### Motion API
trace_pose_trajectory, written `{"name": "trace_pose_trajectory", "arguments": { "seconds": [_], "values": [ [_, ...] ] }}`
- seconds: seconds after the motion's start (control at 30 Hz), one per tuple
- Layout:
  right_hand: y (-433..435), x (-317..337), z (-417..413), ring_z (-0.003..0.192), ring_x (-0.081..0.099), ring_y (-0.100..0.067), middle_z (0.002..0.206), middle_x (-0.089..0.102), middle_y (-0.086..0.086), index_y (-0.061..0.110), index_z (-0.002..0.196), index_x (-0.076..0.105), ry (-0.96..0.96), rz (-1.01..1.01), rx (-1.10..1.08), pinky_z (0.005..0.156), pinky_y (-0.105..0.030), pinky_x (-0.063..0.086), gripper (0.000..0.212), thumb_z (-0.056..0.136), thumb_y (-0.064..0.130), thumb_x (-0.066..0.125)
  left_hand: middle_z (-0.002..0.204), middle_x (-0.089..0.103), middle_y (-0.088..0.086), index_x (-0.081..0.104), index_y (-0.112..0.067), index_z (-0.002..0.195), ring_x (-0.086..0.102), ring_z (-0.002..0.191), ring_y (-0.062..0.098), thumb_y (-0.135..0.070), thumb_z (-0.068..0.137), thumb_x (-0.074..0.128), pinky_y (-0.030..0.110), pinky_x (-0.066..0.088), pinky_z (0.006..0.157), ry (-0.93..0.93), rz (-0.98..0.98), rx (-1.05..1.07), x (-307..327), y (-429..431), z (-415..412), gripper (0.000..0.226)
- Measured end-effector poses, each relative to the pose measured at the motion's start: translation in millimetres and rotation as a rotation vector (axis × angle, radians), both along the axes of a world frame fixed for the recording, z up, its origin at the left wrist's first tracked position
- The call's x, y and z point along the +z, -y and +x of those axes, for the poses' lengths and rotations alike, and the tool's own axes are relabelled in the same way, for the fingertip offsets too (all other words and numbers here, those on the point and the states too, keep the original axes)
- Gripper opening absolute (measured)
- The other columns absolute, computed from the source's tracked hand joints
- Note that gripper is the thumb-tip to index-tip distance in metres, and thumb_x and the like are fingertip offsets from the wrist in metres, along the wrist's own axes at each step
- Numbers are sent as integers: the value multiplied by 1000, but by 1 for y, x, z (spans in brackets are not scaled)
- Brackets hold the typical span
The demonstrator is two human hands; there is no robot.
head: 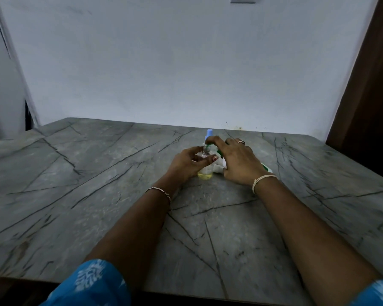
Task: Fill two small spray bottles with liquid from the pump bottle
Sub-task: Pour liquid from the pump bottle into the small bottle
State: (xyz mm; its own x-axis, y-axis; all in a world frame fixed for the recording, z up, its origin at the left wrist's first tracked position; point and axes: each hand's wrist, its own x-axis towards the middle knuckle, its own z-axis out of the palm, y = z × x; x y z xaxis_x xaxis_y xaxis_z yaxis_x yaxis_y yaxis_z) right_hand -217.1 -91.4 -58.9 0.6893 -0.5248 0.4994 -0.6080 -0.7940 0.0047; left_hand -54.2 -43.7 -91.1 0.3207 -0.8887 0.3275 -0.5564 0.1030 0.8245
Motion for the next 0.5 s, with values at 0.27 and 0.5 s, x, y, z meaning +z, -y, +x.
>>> {"name": "trace_pose_trajectory", "arguments": {
  "seconds": [0.27, 0.5],
  "values": [
    [2, 4, -5, 94, 45, -23, 92, 44, -1, 46, 147, 11, -45, 50, 34, 74, -33, 39, 94, 79, 18, 70, 106, 68, 3, 50, -22, 135, 64, 98, 17, -57, 75, 69, 43, 54, 88, -3, 15, -3, 2, -1, -1, 73],
    [2, 2, -3, 103, 50, -26, 100, 52, -3, 39, 143, 21, -4, 36, 25, 84, -38, 44, 83, 80, 26, 73, 109, 68, 4, 50, -21, 135, 64, 99, 19, -55, 75, 70, 43, 54, 89, -21, 20, -14, 3, -3, -2, 71]
  ]
}}
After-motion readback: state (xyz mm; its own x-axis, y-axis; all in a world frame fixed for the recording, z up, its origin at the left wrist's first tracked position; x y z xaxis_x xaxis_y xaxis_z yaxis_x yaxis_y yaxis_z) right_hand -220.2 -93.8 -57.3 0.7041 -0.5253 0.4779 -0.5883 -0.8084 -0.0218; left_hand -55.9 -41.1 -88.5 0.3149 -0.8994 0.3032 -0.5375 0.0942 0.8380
